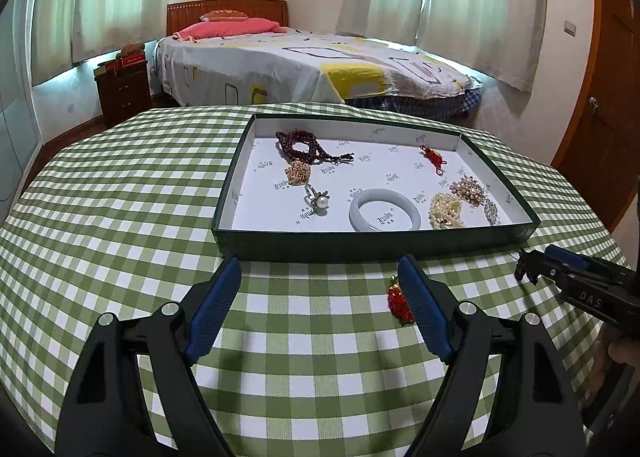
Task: Organize jewelry
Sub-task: 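Close the right tool on the black beaded ornament, then grasp the red charm with gold bead with the left tool while the right tool holds the ornament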
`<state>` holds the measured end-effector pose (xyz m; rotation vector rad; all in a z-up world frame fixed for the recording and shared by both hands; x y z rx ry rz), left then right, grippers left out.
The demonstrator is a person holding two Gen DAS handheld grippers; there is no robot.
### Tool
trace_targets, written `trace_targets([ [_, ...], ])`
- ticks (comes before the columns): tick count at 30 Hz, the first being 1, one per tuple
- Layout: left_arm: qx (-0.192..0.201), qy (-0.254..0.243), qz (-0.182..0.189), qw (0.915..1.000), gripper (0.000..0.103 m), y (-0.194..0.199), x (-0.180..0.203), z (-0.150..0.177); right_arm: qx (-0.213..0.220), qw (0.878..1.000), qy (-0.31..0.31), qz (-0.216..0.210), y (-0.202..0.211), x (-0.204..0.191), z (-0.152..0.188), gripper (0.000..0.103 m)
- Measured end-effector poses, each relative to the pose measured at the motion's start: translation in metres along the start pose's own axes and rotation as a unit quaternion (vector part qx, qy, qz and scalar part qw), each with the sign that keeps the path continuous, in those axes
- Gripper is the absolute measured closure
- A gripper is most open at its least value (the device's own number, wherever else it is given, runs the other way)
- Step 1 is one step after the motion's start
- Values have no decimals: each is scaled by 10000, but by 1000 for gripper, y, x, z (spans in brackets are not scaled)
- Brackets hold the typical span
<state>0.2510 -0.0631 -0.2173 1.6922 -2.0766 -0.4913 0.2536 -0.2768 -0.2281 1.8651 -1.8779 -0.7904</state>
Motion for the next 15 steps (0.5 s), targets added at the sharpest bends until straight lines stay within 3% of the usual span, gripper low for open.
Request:
trace_targets([
  [9, 2, -18, 20, 10000, 24, -1, 2, 0, -185, 9998, -33, 56, -1, 8, 12, 77],
  [15, -30, -11, 25, 10000, 24, -1, 5, 2, -220, 9997, -70, 109, -2, 12, 13, 78],
])
Point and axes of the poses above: each gripper's, at about its wrist camera, not at the fingertips, and y roughly against the way its jaws point, x to its right, z to its underside, the point moved 10 cm from there along -y, roughly the way its jaws point, and after that the axes turned 9 degrees about x, right-handed, at the moved point
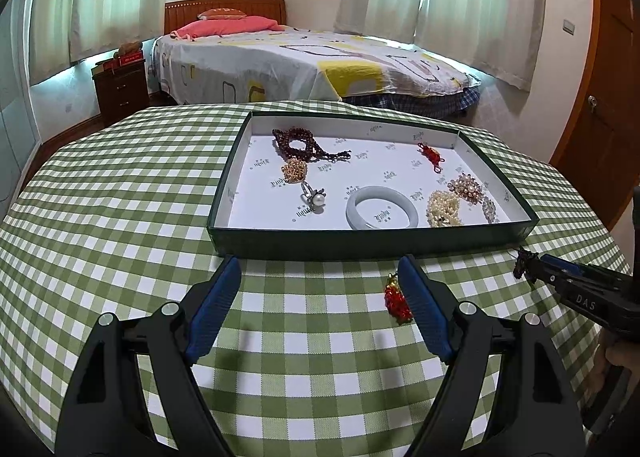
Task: Organize jewelry
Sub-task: 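Grasp the red charm with gold bead with the left tool while the right tool holds the ornament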
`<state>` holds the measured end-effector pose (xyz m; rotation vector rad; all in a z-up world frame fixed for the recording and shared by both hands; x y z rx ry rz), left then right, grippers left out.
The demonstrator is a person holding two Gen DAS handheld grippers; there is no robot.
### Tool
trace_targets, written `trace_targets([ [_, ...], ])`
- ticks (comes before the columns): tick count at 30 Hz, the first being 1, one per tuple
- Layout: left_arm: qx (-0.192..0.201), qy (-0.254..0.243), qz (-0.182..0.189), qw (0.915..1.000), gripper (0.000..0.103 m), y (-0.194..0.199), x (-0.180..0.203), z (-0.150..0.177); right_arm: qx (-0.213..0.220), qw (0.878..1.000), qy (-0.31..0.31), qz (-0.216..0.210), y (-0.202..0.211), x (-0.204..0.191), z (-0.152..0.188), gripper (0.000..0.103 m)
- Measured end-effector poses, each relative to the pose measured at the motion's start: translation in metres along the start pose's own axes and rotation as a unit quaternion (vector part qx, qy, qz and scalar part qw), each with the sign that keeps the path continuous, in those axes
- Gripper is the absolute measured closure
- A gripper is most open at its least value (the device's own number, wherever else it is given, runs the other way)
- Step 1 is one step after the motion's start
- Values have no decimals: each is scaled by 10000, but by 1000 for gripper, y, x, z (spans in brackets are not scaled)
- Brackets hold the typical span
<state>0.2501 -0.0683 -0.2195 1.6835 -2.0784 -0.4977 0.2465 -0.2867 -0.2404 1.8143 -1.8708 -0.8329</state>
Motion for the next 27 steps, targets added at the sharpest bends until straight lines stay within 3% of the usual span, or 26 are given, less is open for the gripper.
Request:
trace_targets([
  [19, -112, -137, 165, 9997, 24, -5, 19, 7, 45, 9993, 171, -318, -1, -24, -1, 80],
  [27, -404, -348, 408, 9977, 29, -18, 42, 18, -1, 9981, 178, -587, -1, -39, 4, 80],
])
Point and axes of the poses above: each gripper's, at about its wrist camera, not at the fingertips, and y roughly against the way its jaws point, x to its right, z to its underside, the point moved 10 cm from there along -y, roughly the way its jaws point, and after that the axes turned 9 degrees about x, right-handed, at the moved point
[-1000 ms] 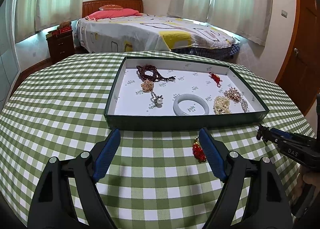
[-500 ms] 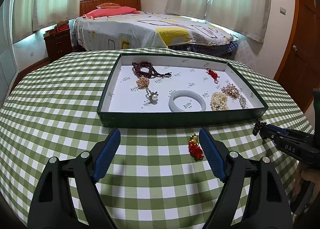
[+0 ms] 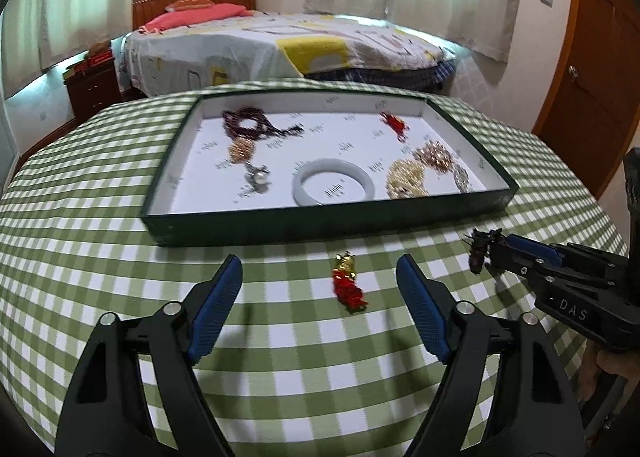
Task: Organize jewelry
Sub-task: 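Grasp the red charm with gold bead with the left tool while the right tool holds the ornament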
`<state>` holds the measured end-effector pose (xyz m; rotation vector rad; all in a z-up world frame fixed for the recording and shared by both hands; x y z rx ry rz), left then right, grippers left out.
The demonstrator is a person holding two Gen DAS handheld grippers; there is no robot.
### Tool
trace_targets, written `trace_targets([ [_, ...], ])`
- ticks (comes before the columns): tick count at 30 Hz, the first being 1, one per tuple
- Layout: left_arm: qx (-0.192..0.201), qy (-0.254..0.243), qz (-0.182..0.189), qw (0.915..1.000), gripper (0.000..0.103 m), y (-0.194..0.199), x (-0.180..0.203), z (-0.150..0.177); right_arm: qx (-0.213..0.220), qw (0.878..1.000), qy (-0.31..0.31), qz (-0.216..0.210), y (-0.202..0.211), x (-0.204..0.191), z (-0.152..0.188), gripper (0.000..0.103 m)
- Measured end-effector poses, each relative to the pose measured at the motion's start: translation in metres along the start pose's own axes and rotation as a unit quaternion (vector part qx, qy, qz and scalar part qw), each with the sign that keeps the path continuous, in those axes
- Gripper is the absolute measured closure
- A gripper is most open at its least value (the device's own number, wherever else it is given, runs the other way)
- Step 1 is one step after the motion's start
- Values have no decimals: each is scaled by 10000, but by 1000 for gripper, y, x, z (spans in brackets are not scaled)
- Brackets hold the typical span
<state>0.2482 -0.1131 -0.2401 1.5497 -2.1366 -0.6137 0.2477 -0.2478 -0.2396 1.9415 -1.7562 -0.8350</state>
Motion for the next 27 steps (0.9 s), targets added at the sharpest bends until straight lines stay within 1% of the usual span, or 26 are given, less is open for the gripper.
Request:
trace_targets([
  [2, -139, -22, 56, 9999, 38, -7, 5, 4, 2, 10000, -24, -26, 1, 0, 0, 80],
  [4, -289, -2, 90, 9995, 43, -12, 7, 8, 4, 10000, -55, -44, 1, 1, 0, 80],
  [6, -407, 30, 139, 9991, 52, -17, 9, 11, 6, 9999, -100, -65, 0, 2, 0, 80],
  [7, -439, 40, 154, 9989, 54, -19, 10, 12, 6, 9999, -114, -74, 0, 3, 0, 80],
  [9, -493, 70, 211, 9985, 66, -21, 11, 13, 6, 9999, -137, -89, 0, 3, 0, 80],
  [10, -523, 75, 229, 9983, 70, -22, 11, 14, 4, 9998, -144, -96, 0, 3, 1, 80],
  [11, -552, 84, 254, 9981, 79, -22, 12, 15, 4, 9998, -149, -101, 0, 3, 1, 80],
  [12, -567, 95, 274, 9980, 84, -23, 12, 16, 5, 9998, -150, -105, 0, 3, 1, 80],
  [14, -582, 120, 355, 9976, 90, -23, 14, 16, 8, 9998, -145, -104, 0, 3, 1, 80],
  [15, -572, 130, 366, 9976, 92, -23, 14, 16, 14, 9998, -146, -101, 0, 3, 1, 80],
  [22, -386, 217, 356, 9984, 93, -14, 9, 12, 137, 9998, -100, -139, 6, -1, -2, 81],
  [27, -234, 242, 359, 9988, 93, -4, 8, 4, 270, 9995, -53, -163, 14, -7, -7, 85],
])
Point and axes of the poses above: each gripper's, at about its wrist camera, not at the fingertips, and y roughly against the way its jaws point, x to its right, z to its underside, the point moved 10 cm from there along -y, roughly the way its jaws point, and after that the axes turned 9 degrees about x, right-handed, at the moved point
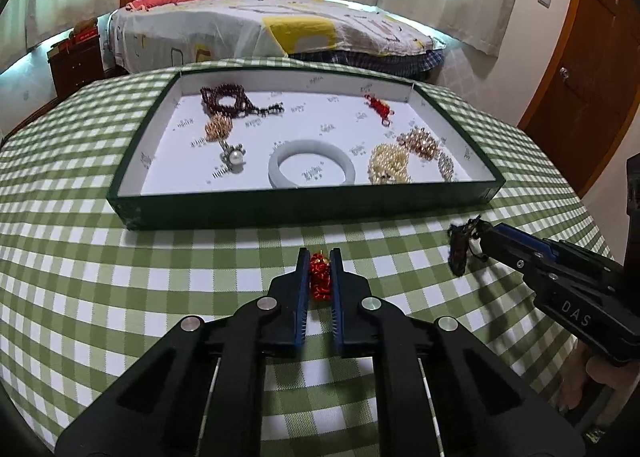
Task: Organize jewelry
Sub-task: 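Carry the black ornament and red charm over the box with both tools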
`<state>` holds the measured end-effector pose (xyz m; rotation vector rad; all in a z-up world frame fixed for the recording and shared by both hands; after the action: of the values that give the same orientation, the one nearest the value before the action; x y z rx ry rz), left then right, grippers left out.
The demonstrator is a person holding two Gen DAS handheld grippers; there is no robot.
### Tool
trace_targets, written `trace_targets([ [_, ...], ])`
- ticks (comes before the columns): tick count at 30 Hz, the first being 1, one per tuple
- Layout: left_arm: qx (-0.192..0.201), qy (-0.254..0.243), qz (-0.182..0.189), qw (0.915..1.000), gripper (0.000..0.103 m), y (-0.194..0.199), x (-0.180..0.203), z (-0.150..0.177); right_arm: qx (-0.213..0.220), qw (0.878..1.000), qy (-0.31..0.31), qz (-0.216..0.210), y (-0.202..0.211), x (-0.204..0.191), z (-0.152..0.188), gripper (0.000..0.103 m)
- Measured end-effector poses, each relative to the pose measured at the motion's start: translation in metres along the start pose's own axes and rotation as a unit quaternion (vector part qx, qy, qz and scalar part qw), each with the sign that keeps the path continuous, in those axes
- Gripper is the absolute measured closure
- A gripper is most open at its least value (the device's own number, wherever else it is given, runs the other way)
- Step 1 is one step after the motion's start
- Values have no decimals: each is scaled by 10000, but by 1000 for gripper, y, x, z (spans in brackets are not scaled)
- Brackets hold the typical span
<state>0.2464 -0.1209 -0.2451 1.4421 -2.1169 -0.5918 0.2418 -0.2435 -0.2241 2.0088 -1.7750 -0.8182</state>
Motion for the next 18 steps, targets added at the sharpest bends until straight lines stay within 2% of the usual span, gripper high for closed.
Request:
trace_targets([
  [8, 139, 6, -27, 9999, 93, 12, -3, -5, 24, 10000, 76, 27, 4, -5, 0, 85],
  [18, 340, 9, -32, 9994, 93, 26, -3, -15, 282, 9995, 169, 24, 20, -13, -13, 85],
])
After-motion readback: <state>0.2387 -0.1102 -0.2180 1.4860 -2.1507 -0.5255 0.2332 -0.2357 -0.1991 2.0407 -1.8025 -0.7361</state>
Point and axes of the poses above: each gripper's, at about its wrist camera, not at the fingertips, and y roughly against the way its jaws point, x to its right, z to its underside, the point moved 10 cm from there along -y, roughly the way its jaws point, and after that the axes turned 9 degrees about x, right-handed, at the moved point
